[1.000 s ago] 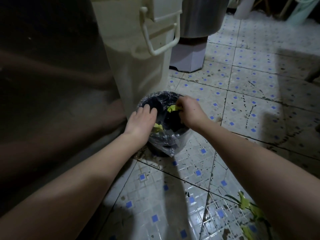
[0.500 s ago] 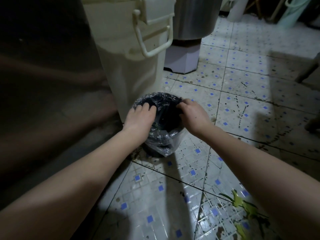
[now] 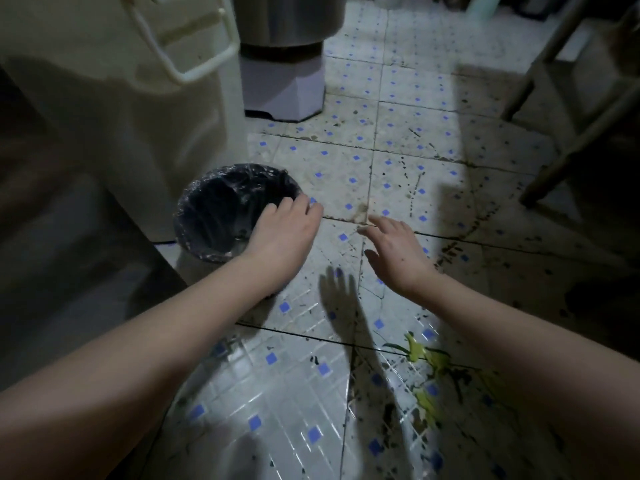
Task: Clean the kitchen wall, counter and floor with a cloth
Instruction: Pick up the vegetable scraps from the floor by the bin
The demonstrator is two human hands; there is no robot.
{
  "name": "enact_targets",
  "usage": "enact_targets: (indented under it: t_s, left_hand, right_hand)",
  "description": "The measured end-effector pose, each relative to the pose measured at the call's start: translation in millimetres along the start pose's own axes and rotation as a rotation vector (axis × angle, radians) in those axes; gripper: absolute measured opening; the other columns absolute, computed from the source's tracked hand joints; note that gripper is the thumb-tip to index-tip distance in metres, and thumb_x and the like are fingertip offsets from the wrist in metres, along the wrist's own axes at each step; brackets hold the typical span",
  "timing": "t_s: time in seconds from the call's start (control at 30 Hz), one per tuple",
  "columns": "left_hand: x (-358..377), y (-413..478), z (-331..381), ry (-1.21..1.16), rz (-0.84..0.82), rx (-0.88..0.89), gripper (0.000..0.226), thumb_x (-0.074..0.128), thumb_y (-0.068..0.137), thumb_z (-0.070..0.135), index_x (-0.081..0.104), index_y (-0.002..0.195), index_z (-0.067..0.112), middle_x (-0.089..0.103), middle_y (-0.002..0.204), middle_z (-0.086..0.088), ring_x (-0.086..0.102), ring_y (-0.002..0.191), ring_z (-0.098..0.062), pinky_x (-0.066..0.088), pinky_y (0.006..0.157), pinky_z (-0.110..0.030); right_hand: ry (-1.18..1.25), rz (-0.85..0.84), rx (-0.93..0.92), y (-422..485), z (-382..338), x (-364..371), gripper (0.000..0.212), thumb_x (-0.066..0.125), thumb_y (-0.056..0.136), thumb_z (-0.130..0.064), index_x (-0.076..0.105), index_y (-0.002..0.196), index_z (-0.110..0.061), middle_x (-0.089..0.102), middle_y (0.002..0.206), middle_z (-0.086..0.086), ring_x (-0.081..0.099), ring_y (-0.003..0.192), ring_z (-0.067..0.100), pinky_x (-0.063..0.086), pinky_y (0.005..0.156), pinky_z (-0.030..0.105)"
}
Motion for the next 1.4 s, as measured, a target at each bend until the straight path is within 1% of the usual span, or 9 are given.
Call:
enact_targets:
  t_s: [0.3,0.57,0.63,0.77,0.97,1.13,1.23,1.33,1.4]
  left_hand:
    - [41,4,85,-0.042,-0.113,0.233,0.028,0.045,0.093,0.014,0.041,0.121,0.011,0.044,0.122,-0.010,0.046,0.108,-0.029,0.037,0.082,-0.038]
    - [85,-10,140,-0.038,-0.227,0.376,0.036,0.047,0.090,0.012,0.037,0.125,0.012,0.041,0.127,-0.009,0.044,0.111,-0.027,0.036,0.089,-0.037]
    - [97,-15,154,-0.032,-0.265,0.415,0.040,0.050,0.089,0.010,0.036,0.126,0.011,0.041,0.128,-0.009,0.044,0.112,-0.028,0.036,0.091,-0.037]
    - [116,-26,179,-0.034,-0.303,0.507,0.042,0.053,0.084,0.006,0.036,0.122,0.011,0.042,0.124,-0.011,0.045,0.110,-0.029,0.037,0.088,-0.038]
    - [146,-44,218,-0.067,-0.352,0.644,0.060,0.060,0.082,0.005,0.027,0.132,0.012,0.041,0.128,-0.011,0.045,0.111,-0.028,0.039,0.090,-0.039]
    - [163,-48,246,-0.075,-0.401,0.746,0.081,0.056,0.082,-0.003,0.009,0.147,0.010,0.020,0.152,-0.015,0.036,0.129,-0.032,0.035,0.100,-0.042]
    - [173,-53,257,-0.065,-0.456,0.810,0.094,0.058,0.076,-0.010,0.001,0.149,0.011,0.007,0.157,-0.015,0.030,0.135,-0.033,0.032,0.104,-0.043]
    - [182,-56,264,-0.069,-0.500,0.869,0.100,0.055,0.069,-0.018,0.002,0.150,0.009,0.008,0.157,-0.016,0.029,0.136,-0.033,0.032,0.106,-0.043]
    - [184,-58,267,-0.085,-0.510,0.883,0.092,0.054,0.070,-0.019,0.013,0.148,0.007,0.018,0.153,-0.017,0.034,0.133,-0.031,0.034,0.104,-0.041]
  right_hand:
    - [0.073,-0.119,0.265,-79,82,35,0.046,0.055,0.091,-0.017,0.044,0.136,-0.018,0.040,0.146,0.008,0.034,0.135,0.026,0.027,0.111,0.039]
    - [0.330,-0.167,0.513,-146,132,64,0.032,0.055,0.088,-0.002,0.058,0.120,-0.006,0.051,0.130,0.010,0.051,0.115,0.025,0.042,0.098,0.033]
    - [0.360,-0.168,0.513,-160,139,72,0.029,0.057,0.087,-0.006,0.060,0.116,-0.006,0.056,0.123,0.011,0.053,0.112,0.026,0.045,0.095,0.037]
    - [0.279,-0.224,0.541,-184,153,94,0.035,0.048,0.093,-0.011,0.054,0.127,-0.009,0.052,0.132,0.010,0.048,0.119,0.026,0.038,0.098,0.030]
    - [0.303,-0.430,0.582,-213,160,131,0.050,0.048,0.093,-0.009,0.038,0.141,-0.011,0.032,0.150,0.008,0.030,0.137,0.026,0.029,0.112,0.034]
    - [0.347,-0.439,0.562,-219,154,141,0.050,0.053,0.089,-0.008,0.043,0.136,-0.017,0.040,0.143,0.003,0.035,0.132,0.023,0.033,0.106,0.031]
    - [0.380,-0.434,0.543,-215,150,146,0.048,0.051,0.090,-0.012,0.043,0.136,-0.021,0.043,0.141,0.001,0.040,0.129,0.022,0.036,0.106,0.038]
    - [0.355,-0.468,0.488,-213,143,157,0.054,0.052,0.090,-0.014,0.036,0.141,-0.023,0.035,0.148,0.001,0.035,0.134,0.023,0.032,0.110,0.039]
    - [0.337,-0.469,0.451,-213,139,163,0.058,0.052,0.092,-0.018,0.029,0.145,-0.024,0.027,0.153,0.000,0.028,0.138,0.022,0.026,0.112,0.036]
Point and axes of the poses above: each hand's wrist, its own y-axis towards the middle knuckle, its own x-axis out of the palm, z = x × y, the point moved 9 cm from there along y, towards the middle knuckle
